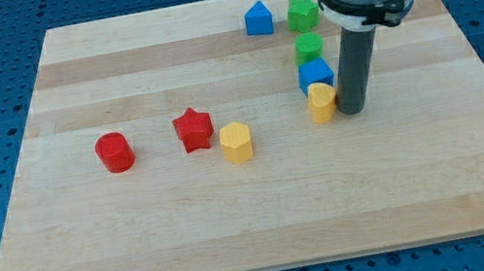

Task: Move the yellow heart towards the bottom left corner

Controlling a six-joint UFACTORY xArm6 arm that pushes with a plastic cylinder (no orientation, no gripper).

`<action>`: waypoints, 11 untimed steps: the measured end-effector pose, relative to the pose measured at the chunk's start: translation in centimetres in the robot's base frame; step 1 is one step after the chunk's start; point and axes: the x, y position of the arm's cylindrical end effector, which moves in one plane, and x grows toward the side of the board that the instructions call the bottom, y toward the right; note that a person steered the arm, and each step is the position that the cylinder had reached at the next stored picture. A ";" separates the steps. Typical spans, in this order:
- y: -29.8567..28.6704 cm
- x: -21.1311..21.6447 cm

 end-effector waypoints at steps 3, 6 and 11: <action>-2.6 -1.4; -12.0 -0.9; -19.2 1.4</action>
